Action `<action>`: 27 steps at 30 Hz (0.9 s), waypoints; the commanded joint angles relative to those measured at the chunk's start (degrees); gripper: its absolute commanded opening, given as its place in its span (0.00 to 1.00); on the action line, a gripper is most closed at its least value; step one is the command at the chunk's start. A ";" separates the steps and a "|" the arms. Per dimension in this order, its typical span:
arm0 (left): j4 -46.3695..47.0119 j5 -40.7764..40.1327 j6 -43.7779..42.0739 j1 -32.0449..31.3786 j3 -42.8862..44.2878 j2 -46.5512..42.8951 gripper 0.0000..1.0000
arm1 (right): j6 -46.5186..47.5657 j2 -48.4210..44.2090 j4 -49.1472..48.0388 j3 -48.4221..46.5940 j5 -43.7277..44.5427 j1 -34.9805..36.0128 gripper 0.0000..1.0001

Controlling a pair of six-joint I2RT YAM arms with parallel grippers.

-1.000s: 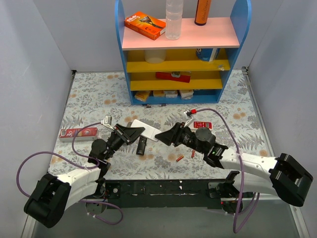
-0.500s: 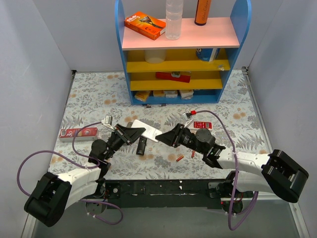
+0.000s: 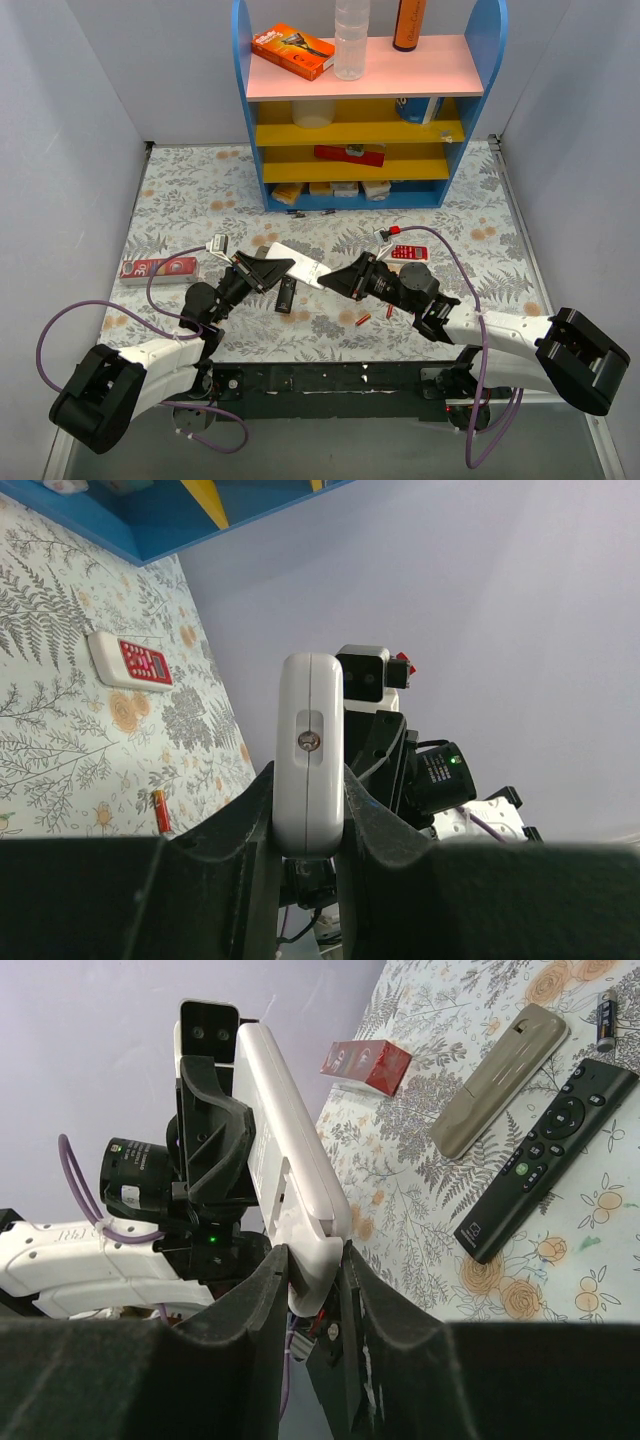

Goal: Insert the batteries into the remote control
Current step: Remove the battery cover from the remote control.

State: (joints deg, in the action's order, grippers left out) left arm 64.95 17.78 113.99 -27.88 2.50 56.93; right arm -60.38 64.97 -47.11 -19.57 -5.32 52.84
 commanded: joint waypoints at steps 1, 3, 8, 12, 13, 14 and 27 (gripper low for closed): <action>2.91 -3.19 4.84 0.63 -0.13 -0.94 0.00 | 1.32 -0.19 3.52 1.73 2.78 -1.33 0.24; 0.02 -3.28 2.03 0.63 0.22 -1.11 0.00 | 1.40 -0.28 3.35 1.56 2.60 -1.34 0.24; -5.35 -4.33 -4.91 0.63 1.10 -0.50 0.00 | 1.67 -0.90 3.34 1.47 2.42 -1.51 0.14; -7.64 -5.39 -9.40 0.63 1.19 0.55 0.00 | 2.19 -0.99 2.38 1.91 2.16 -1.77 0.04; -7.56 -5.48 -9.93 0.63 1.28 0.99 0.00 | 2.20 -0.90 1.77 2.08 2.07 -1.77 0.02; -7.47 -5.39 -9.93 0.63 1.10 1.34 0.00 | 2.28 -0.90 0.98 2.26 1.90 -1.95 0.01; -18.09 -12.50 -11.95 0.63 -0.13 -5.76 0.00 | 2.37 3.13 -5.35 5.77 0.05 -6.87 0.01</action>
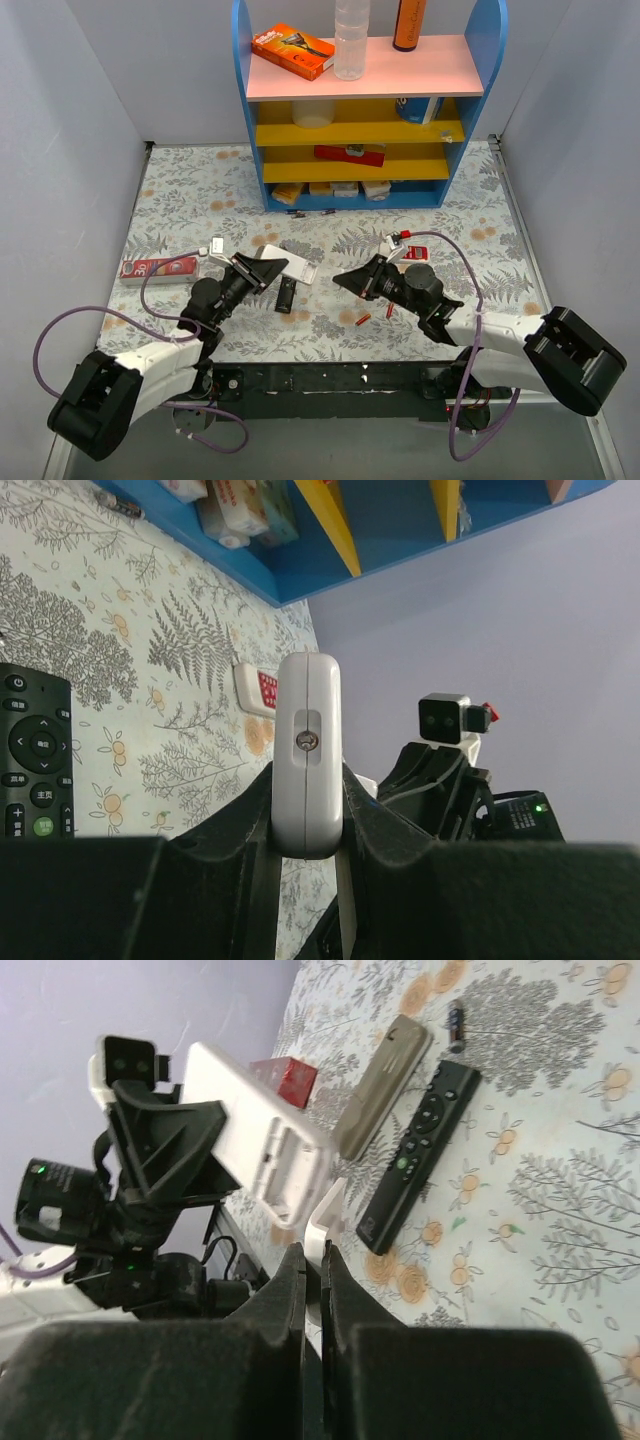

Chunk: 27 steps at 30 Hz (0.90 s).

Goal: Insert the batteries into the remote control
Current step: Remove the battery cover from the remote control, then place the battery cover at the center of the board.

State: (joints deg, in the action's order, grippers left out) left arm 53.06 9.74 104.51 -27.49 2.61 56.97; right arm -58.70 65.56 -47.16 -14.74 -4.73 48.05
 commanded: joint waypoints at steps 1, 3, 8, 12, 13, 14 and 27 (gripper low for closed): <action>-7.43 -5.25 -2.90 0.33 -0.15 -7.04 0.00 | 1.04 3.34 -6.01 0.86 -1.15 -2.43 0.01; -10.95 -5.43 -3.61 0.33 0.29 -10.64 0.00 | 1.48 6.92 -7.59 0.42 -2.21 -3.58 0.01; -16.13 -5.17 -4.31 0.50 1.25 -15.74 0.00 | 1.13 16.34 -15.23 -1.25 -6.51 -4.81 0.01; -17.72 -4.73 -4.31 0.41 1.78 -17.68 0.00 | 0.78 23.80 -17.62 -3.01 -7.92 -5.25 0.01; -17.90 -4.64 -4.40 0.50 1.78 -17.86 0.00 | 0.95 24.52 -17.45 -3.10 -7.75 -5.34 0.01; -18.16 -4.38 -4.31 0.50 2.04 -17.95 0.00 | 0.87 26.01 -16.66 -3.27 -7.57 -5.42 0.01; -17.46 -2.18 -3.96 0.41 2.66 -17.68 0.00 | 0.16 29.36 -6.64 -1.69 -6.17 -7.97 0.12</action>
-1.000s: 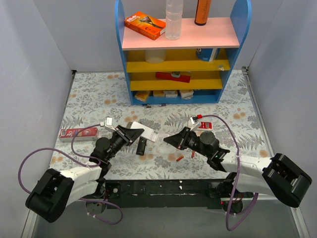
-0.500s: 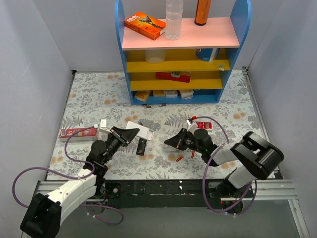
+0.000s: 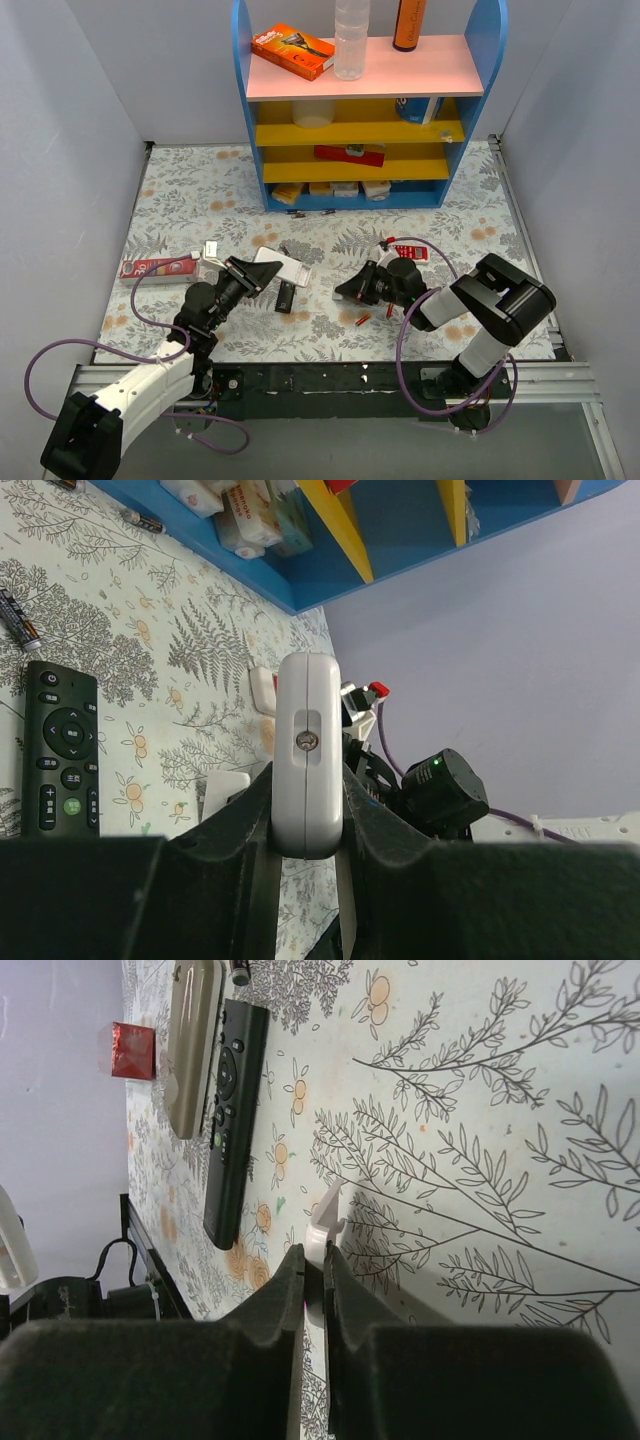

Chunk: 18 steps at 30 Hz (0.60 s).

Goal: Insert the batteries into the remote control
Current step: Place the battery cover at the center of the board.

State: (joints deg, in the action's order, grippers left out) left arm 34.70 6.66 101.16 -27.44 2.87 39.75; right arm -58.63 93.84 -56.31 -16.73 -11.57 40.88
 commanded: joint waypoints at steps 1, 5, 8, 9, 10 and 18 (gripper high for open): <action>0.90 1.08 -0.62 0.37 2.57 -0.37 0.00 | 0.10 0.91 3.22 0.38 0.59 -1.07 0.15; 0.81 1.34 -0.62 0.37 2.75 -0.72 0.00 | 1.41 -1.55 9.80 -0.32 1.55 -1.33 0.27; 0.55 1.60 -0.71 0.46 3.01 -0.72 0.00 | 3.87 -4.53 17.62 -1.46 3.74 -1.33 0.37; 0.72 1.69 -0.71 0.37 3.01 -0.72 0.00 | 5.18 -5.42 19.99 -2.16 4.97 -1.42 0.40; 0.64 1.87 -0.71 0.46 3.10 -0.72 0.00 | 5.98 -6.29 24.10 -2.60 5.68 -1.33 0.47; 0.55 3.54 -0.53 0.46 3.45 0.07 0.00 | 14.23 -17.54 42.65 -6.29 12.88 -1.33 0.71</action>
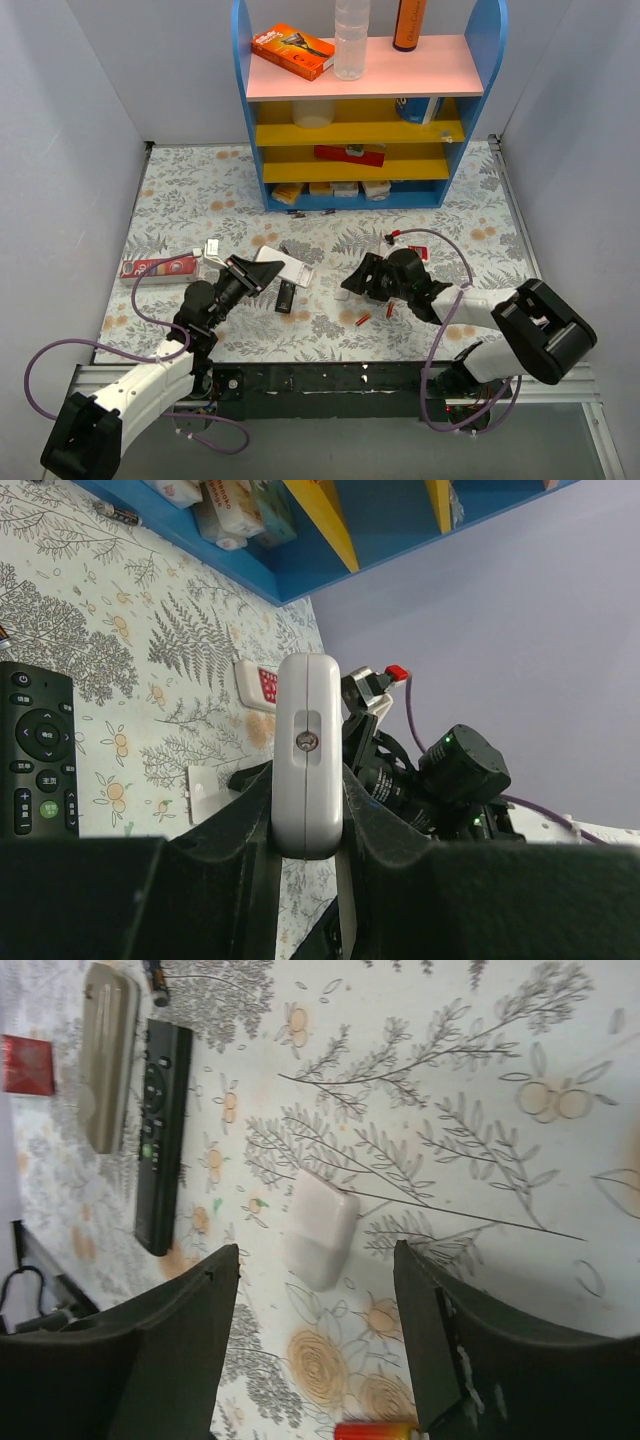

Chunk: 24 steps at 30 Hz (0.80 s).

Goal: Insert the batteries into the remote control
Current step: Place the battery cover at the center of the board.

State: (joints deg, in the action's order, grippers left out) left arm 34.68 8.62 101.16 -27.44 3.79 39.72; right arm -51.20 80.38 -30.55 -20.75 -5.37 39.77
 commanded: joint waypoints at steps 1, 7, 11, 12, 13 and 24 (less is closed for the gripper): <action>0.31 1.83 -0.53 0.46 2.80 0.18 0.00 | 7.95 -5.39 18.75 -3.49 7.90 -0.22 0.72; -2.68 3.76 -2.28 0.46 4.73 0.18 0.00 | 15.07 -14.98 38.15 -8.60 14.23 -0.22 0.73; -2.95 5.52 -3.08 0.46 5.70 1.23 0.00 | 20.25 -18.41 44.86 -10.62 13.63 -0.22 0.70; -2.95 5.88 -3.08 0.46 5.79 1.41 0.00 | 22.44 -18.59 46.09 -11.41 12.32 -0.22 0.70; -2.77 6.31 -3.25 0.37 5.96 1.67 0.00 | 23.50 -18.50 47.93 -11.94 11.61 -0.13 0.70; -5.49 9.48 -5.10 0.46 7.98 2.90 0.00 | 33.43 -16.66 51.64 -15.80 6.79 3.47 0.67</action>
State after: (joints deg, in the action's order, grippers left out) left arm 29.82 16.19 97.78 -27.44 9.10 42.74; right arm -26.52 62.76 20.10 -32.97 5.50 41.95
